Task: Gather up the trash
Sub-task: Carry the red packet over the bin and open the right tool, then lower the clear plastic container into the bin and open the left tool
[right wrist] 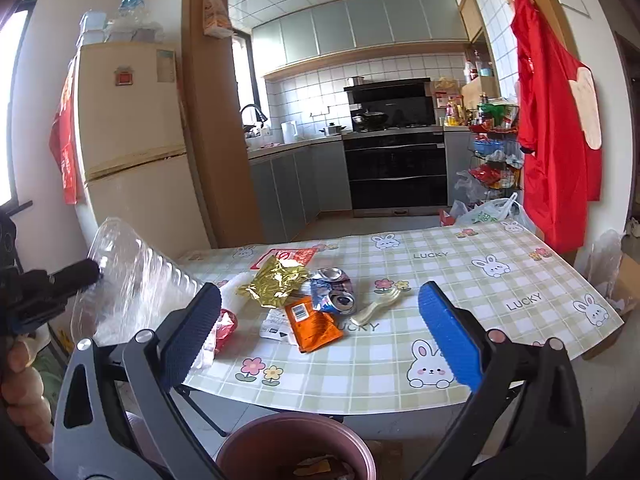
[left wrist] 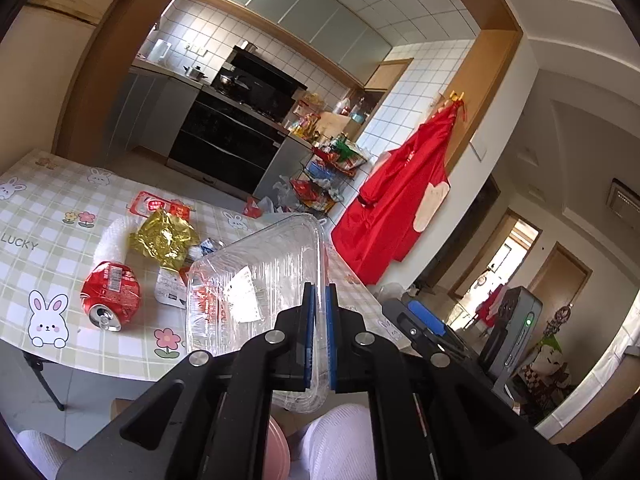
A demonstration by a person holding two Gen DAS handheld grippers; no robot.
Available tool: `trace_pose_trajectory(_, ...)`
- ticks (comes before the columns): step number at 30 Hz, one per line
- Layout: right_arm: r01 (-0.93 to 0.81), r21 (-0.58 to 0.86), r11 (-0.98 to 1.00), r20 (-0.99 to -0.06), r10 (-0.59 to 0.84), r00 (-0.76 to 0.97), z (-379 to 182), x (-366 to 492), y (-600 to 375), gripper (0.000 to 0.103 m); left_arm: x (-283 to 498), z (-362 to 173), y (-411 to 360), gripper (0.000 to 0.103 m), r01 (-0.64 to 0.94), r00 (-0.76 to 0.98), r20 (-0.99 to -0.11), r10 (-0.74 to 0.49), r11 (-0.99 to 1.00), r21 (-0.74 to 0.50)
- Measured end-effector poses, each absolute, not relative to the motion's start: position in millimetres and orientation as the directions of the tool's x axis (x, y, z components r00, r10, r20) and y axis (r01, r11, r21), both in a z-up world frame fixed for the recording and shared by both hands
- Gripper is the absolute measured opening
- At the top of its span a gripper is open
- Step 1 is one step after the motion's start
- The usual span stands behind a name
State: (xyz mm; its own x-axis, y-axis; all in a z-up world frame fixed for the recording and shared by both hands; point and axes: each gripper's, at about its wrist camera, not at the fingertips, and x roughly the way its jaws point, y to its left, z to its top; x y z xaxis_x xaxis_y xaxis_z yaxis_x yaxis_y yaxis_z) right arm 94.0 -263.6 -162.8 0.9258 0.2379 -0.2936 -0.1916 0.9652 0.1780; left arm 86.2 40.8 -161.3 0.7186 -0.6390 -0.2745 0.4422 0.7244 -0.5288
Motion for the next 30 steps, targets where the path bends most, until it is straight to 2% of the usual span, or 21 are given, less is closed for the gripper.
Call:
trace_pose_trajectory(7,-0.154,0.22,0.963,-0.306,0.218,0.927,-171.2,96.6,-278.6,0.098,93.9,-177.2,19.1,0.005,0.452,0.633,-0.321,-0.704,0.673,-0.586)
trace_pose_trajectory(18,-0.137,0.245,0.96,-0.325,0.214,0.921,-179.1,99.7,-284.0,0.098,97.8,-190.4,1.7,0.007,0.444,0.575,-0.387,-0.721,0.672,-0.593)
trace_pose_trajectory(20,-0.136,0.247,0.959,-0.327,0.215,0.92,-179.2,100.2,-284.1,0.098,100.3,-193.6,0.6,0.025,0.434,0.567,-0.397,-0.722,0.671,-0.601)
trace_pose_trajectory(21,-0.136,0.248,0.959,-0.328,0.215,0.92,-179.4,100.0,-284.0,0.098,101.8,-195.8,1.1,0.062,0.421,0.566,-0.404,-0.719,0.673,-0.608)
trace_pose_trajectory(22,-0.135,0.248,0.959,-0.329,0.215,0.92,-179.4,100.0,-284.0,0.098,103.4,-198.6,2.7,0.082,0.404,0.567,-0.409,-0.715,0.674,-0.619)
trace_pose_trajectory(26,-0.137,0.249,0.959,-0.335,0.218,0.917,-179.8,100.6,-282.3,0.098,108.0,-206.5,9.2,0.087,0.347,0.568,-0.436,-0.698,0.684,-0.642)
trace_pose_trajectory(30,-0.138,0.246,0.96,-0.338,0.218,0.916,-179.7,101.3,-280.9,0.098,107.4,-207.5,20.5,0.097,0.29,0.624,-0.448,-0.641,0.722,-0.629)
